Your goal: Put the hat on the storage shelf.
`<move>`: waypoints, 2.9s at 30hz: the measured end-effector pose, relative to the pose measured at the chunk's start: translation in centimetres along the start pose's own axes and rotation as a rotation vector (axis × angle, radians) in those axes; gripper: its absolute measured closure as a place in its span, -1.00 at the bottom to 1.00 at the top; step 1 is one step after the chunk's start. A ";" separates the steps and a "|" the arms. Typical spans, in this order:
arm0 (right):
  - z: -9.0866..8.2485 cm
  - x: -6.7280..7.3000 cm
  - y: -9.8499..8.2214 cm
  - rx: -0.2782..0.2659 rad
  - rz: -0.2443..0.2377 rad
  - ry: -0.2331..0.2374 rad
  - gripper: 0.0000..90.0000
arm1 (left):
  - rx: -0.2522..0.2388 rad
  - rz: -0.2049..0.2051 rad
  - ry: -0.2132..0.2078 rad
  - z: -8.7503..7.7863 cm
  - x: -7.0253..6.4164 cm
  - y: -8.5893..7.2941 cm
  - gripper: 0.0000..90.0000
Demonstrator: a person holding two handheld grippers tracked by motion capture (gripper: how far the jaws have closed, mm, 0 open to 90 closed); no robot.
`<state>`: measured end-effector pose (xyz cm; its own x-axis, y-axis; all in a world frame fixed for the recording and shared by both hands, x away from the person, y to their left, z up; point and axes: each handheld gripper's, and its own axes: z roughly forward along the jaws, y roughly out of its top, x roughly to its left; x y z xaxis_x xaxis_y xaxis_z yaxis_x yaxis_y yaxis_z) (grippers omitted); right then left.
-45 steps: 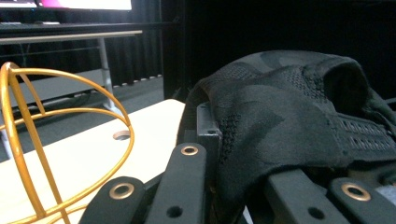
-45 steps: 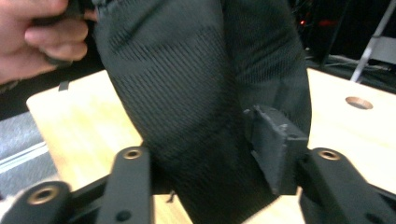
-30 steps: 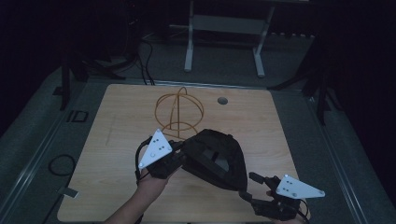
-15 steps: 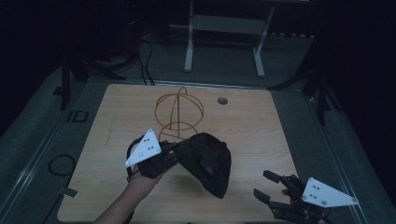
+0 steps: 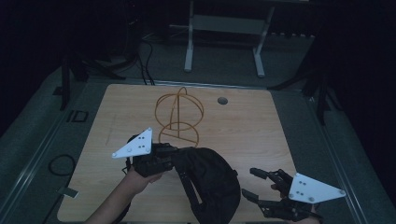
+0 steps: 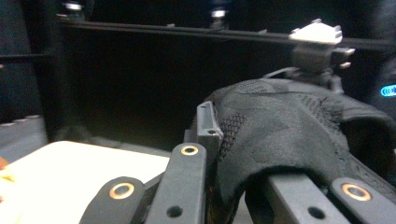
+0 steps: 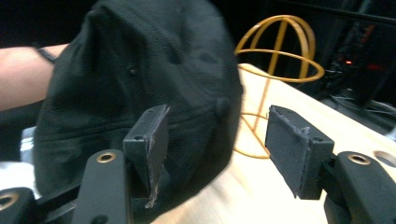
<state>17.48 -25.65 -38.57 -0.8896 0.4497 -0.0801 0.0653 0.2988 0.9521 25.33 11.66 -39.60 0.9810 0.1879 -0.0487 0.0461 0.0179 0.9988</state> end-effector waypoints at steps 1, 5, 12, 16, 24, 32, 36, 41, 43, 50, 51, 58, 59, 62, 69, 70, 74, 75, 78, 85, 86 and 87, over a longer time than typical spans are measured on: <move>0.3 0.2 0.1 0.005 -0.011 0.010 -0.13 | -0.004 0.006 -0.010 0.0 0.1 0.0 0.96; 1.3 0.9 0.7 0.025 -0.054 0.037 -0.13 | -0.014 -0.002 -0.097 -0.1 0.9 -0.1 0.96; 2.4 1.8 2.3 0.023 -0.135 0.074 -0.12 | 0.007 -0.017 -0.107 0.5 1.4 0.3 0.96; 3.7 2.3 2.9 0.053 -0.195 0.065 -0.07 | 0.020 0.003 -0.115 1.0 1.2 0.4 0.96; 4.2 2.3 2.8 0.076 -0.233 0.049 0.55 | 0.017 -0.018 -0.116 1.6 1.3 0.3 0.96; 4.1 1.3 2.2 0.078 -0.178 -0.011 0.95 | 0.070 -0.011 -0.042 2.2 1.7 -0.3 0.95; 3.8 0.9 2.1 0.067 -0.144 -0.022 0.96 | 0.114 0.015 0.004 2.5 1.7 -0.3 0.92; 3.2 0.3 2.2 0.047 -0.110 -0.034 0.96 | 0.140 0.057 0.102 2.3 1.2 0.1 0.42; 2.8 0.0 2.2 0.041 -0.099 -0.044 0.96 | 0.150 0.067 0.122 2.3 1.1 0.2 0.34; 1.6 -1.0 2.2 0.023 -0.061 -0.094 0.96 | 0.159 0.091 0.203 1.2 0.9 0.2 0.19; 1.4 -1.2 2.2 0.019 -0.050 -0.112 0.96 | 0.161 0.091 0.209 1.0 0.8 0.2 0.16; 0.5 -2.2 2.3 0.003 -0.030 -0.169 0.96 | 0.190 0.085 0.258 -0.7 0.7 -0.7 0.09; 0.3 -2.5 2.4 -0.001 -0.025 -0.182 0.96 | 0.195 0.086 0.269 -0.9 0.6 -0.8 0.07; -0.1 -3.3 2.7 -0.014 -0.015 -0.220 0.96 | 0.208 0.069 0.311 -2.1 0.5 -1.6 0.02; -0.4 -4.6 3.6 -0.045 -0.001 -0.277 0.96 | 0.256 0.037 0.387 -4.2 0.1 -3.5 -0.10; -0.4 -4.8 3.8 -0.046 0.000 -0.280 0.96 | 0.269 0.030 0.414 -4.7 0.0 -4.0 -0.15; 0.1 -5.9 4.9 -0.046 -0.001 -0.311 0.96 | 0.280 -0.015 0.453 -6.3 0.2 -5.4 -0.39; 0.3 -6.2 5.1 -0.046 -0.001 -0.311 0.96 | 0.275 -0.024 0.463 -6.8 0.2 -5.8 -0.39; 0.8 -6.8 6.0 -0.053 -0.003 -0.319 0.96 | 0.277 -0.045 0.503 -7.8 0.2 -6.7 -0.53; 2.6 -8.3 7.8 -0.054 -0.006 -0.323 0.96 | 0.269 -0.036 0.603 -9.4 -0.2 -9.1 -0.86; 2.9 -8.5 8.0 -0.053 -0.008 -0.327 0.96 | 0.270 -0.036 0.619 -9.5 -0.3 -9.5 -0.92; 3.2 -8.7 8.3 -0.053 -0.006 -0.323 0.96 | 0.274 -0.035 0.636 -9.7 -0.3 -9.9 -0.95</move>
<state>27.25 -24.41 -30.95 -0.7001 0.6942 -0.1669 0.0295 0.2617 0.9647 22.71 20.91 -49.53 0.6806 0.7326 0.0072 0.2035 -0.1984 0.9588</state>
